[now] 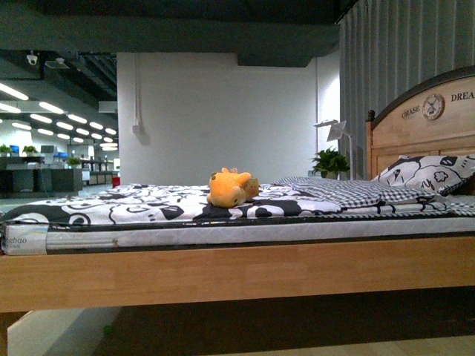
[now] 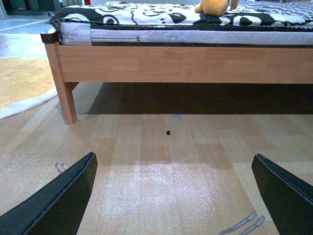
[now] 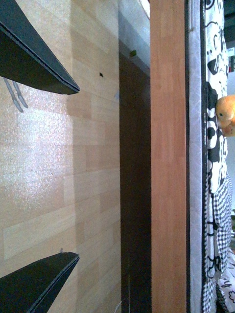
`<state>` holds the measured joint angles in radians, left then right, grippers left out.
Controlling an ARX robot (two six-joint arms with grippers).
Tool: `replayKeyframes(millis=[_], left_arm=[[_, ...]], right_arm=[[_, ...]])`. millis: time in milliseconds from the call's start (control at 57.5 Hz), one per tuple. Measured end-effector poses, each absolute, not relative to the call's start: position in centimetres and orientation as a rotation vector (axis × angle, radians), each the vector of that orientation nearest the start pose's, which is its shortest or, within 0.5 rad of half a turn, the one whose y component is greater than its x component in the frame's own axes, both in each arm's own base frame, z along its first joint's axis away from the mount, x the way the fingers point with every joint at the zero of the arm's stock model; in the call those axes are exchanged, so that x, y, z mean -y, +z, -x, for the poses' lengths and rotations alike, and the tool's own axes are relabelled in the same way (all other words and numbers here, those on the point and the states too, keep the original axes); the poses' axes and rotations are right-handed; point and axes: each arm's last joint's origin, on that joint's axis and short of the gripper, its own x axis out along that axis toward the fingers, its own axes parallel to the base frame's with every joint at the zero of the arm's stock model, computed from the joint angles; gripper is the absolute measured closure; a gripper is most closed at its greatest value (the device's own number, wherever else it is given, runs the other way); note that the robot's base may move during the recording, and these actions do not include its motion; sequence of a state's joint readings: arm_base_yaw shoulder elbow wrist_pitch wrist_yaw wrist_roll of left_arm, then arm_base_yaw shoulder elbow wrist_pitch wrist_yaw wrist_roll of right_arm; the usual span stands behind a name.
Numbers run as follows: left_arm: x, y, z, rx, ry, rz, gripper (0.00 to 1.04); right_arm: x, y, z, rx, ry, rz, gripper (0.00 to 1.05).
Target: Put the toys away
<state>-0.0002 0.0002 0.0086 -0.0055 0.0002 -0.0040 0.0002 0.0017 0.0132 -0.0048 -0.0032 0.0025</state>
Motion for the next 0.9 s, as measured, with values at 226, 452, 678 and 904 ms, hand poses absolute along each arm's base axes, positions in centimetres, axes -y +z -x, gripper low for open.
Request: replayKeyframes(millis=[226,452,678,904], left_arm=[[0.00,16.59,-9.72,0.003,0.000,0.004,0.06],[0.00,16.59,-9.72,0.003,0.000,0.004,0.06],[0.00,16.59,-9.72,0.003,0.000,0.004,0.06],[0.00,16.59,-9.72,0.003,0.000,0.004,0.06]], right_arm=[[-0.01,16.74,-9.70,0.007,0.003,-0.002,0.06],[-0.01,16.74,-9.70,0.007,0.003,-0.002,0.06],[-0.01,16.74,-9.70,0.006,0.003,-0.002,0.06],[-0.01,16.74,-9.70,0.007,0.003,-0.002,0.06]])
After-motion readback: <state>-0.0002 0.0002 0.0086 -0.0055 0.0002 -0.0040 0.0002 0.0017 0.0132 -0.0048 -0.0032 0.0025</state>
